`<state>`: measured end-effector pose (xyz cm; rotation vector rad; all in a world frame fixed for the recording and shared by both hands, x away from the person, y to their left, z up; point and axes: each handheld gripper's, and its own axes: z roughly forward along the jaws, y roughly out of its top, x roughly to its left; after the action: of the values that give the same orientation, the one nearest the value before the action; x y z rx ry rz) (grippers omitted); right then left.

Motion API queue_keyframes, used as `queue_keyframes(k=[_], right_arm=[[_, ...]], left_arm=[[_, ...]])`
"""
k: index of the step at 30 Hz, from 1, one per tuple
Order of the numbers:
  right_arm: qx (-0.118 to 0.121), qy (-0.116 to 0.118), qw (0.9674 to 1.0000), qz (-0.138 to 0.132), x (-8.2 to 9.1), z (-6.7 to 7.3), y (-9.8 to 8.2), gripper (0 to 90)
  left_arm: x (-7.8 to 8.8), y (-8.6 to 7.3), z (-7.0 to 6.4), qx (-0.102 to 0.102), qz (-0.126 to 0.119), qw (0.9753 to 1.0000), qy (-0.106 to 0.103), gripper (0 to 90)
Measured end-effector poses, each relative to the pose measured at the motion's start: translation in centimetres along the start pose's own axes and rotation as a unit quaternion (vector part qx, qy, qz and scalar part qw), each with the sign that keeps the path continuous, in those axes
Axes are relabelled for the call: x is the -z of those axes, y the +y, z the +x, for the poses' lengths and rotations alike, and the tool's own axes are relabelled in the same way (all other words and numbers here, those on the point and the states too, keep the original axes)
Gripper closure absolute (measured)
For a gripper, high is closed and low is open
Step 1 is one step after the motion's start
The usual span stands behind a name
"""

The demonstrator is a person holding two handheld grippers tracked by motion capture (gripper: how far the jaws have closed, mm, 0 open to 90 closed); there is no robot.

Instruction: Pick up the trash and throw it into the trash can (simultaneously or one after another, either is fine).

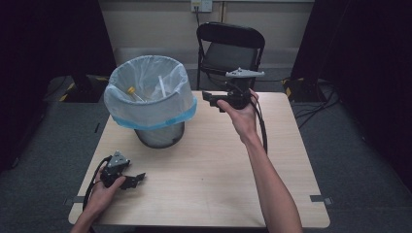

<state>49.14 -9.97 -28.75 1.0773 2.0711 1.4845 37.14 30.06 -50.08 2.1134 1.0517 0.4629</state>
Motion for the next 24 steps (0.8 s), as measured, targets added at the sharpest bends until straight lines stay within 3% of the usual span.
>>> queue_keyframes(k=[11, 24], right_arm=[[-0.026, -0.018, 0.9994, 0.014, 2.1, -2.2, -3.4, 20.4], [-0.033, -0.035, 0.9980, 0.041, 4.0, -3.1, -7.7, 17.5]], left_arm=[[0.0, 0.0, 0.0, 0.000, 0.000, 1.0000, 0.000, 14.1], [0.0, 0.0, 0.0, 0.000, 0.001, 1.0000, 0.002, 14.1]])
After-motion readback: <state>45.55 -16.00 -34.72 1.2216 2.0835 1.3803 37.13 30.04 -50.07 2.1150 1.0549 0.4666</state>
